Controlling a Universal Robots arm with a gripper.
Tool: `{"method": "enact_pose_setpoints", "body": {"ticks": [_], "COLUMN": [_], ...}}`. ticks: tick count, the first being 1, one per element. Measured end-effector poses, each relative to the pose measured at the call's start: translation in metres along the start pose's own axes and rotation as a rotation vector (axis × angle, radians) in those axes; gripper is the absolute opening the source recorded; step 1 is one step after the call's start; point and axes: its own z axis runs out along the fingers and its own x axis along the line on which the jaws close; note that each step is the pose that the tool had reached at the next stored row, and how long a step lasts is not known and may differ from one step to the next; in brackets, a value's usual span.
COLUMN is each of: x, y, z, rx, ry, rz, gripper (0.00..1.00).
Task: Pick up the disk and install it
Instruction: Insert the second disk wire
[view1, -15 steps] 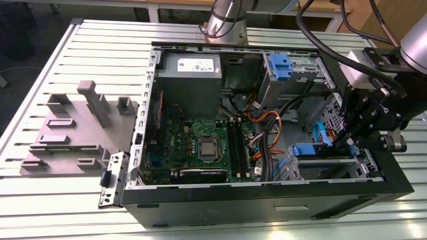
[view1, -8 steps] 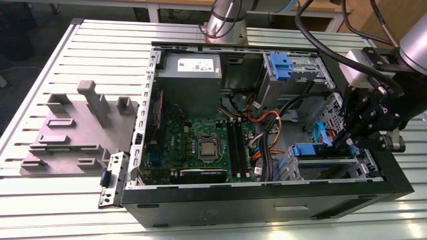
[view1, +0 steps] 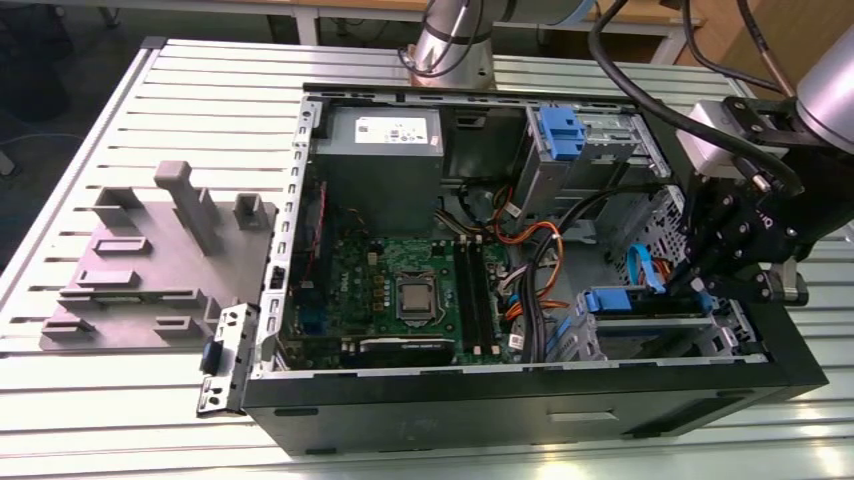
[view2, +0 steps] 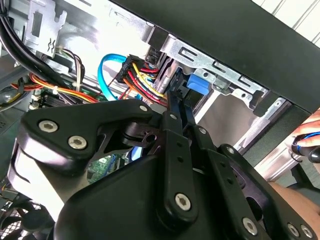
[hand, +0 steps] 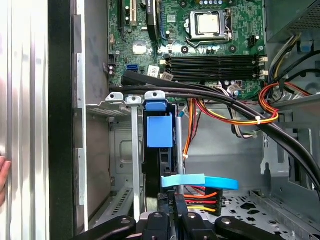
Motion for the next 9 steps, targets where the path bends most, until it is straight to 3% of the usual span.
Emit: {"method": "enact_pose_setpoints", "body": {"ticks": [9], "x": [0.0], "y": [-0.0001], "z": [0.0023], "rx": [0.0], "ry": [0.0001], "rz": [0.0], "gripper": [0.16]}}
